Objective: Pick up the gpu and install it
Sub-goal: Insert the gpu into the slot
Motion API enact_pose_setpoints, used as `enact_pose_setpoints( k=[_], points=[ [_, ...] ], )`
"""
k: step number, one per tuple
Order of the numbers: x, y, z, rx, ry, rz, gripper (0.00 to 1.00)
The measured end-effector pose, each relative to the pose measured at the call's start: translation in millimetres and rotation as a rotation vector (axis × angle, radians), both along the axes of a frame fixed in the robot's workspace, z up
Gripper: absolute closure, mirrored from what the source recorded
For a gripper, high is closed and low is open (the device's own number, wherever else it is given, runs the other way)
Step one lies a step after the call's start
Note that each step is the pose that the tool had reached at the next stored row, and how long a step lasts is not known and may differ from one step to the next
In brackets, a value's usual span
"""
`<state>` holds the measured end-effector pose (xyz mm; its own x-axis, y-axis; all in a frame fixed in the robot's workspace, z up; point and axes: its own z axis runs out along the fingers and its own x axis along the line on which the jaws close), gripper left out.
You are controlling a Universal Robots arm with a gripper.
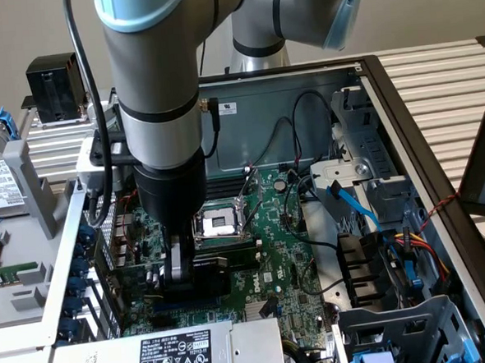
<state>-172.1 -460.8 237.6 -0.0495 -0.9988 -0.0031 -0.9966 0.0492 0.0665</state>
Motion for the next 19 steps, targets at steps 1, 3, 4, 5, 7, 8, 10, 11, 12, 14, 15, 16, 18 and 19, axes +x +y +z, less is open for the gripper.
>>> enact_pose_setpoints(
  k=[1, 3, 4, 5, 7, 8, 10, 11, 12, 14, 15, 16, 18, 19],
  points=[
    [-0.1, 0.0, 0.0, 0.0, 0.0001, 0.001, 0.73],
    [-0.5, 0.0, 0.0, -0.0001, 0.0, 0.003, 0.73],
    [-0.7, 0.0, -0.1, -0.0001, 0.0, 0.003, 0.73],
    [-0.8, 0.0, -0.1, -0.0001, 0.0, 0.004, 0.73],
    [-1.1, 0.0, -0.1, -0.0001, 0.0, 0.005, 0.73],
    [-1.2, 0.0, -0.1, -0.0002, 0.0001, 0.006, 0.73],
    [-1.2, -0.1, -0.1, -0.0002, 0.0001, 0.008, 0.73],
    [-1.3, -0.1, -0.2, -0.0001, 0.0001, 0.009, 0.73],
    [-1.3, -0.1, -0.2, -0.0001, 0.0001, 0.01, 0.73],
    [-1.3, -0.2, -0.3, -0.0001, 0.0001, 0.011, 0.73],
    [-1.4, -0.2, -0.3, -0.0001, 0.0001, 0.012, 0.73],
    [-1.5, -0.2, -0.3, -0.0002, 0.0, 0.012, 0.73],
    [-1.7, -0.3, -0.4, -0.0001, 0.0, 0.014, 0.73],
    [-1.7, -0.4, -0.4, -0.0003, 0.0001, 0.015, 0.73]
  ],
)
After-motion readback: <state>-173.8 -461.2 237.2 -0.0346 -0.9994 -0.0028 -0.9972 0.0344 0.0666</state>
